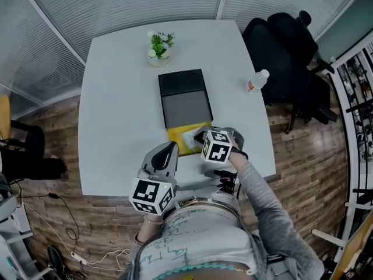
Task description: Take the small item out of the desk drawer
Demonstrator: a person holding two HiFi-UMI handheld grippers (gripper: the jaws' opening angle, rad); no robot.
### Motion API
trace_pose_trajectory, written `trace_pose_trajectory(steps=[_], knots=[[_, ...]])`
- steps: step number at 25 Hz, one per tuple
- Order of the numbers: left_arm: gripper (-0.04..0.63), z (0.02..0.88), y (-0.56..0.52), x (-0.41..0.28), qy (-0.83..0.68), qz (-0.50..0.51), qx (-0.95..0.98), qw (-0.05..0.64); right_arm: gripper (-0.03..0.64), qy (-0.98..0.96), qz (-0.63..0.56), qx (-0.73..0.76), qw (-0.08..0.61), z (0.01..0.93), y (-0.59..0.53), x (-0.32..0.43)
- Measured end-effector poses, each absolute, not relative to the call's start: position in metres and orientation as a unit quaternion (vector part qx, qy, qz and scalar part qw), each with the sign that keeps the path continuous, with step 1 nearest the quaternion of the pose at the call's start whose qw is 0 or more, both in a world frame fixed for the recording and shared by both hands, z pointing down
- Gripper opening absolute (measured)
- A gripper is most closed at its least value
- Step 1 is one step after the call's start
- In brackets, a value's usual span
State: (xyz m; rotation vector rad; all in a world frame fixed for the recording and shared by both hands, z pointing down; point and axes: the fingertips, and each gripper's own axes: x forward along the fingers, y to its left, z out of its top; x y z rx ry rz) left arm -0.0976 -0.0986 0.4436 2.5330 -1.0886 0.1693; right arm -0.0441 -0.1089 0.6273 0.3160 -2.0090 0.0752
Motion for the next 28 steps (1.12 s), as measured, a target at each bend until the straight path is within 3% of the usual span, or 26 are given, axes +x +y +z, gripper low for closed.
trace_pose_trajectory(steps=[28], knots=[[-0.002,0.445,-0.113,-0.088,-0.391,0.072,0.902,0.168,0.003,-0.88,-0.004,0.206,0.428,0.494,-0.115,-0.045]])
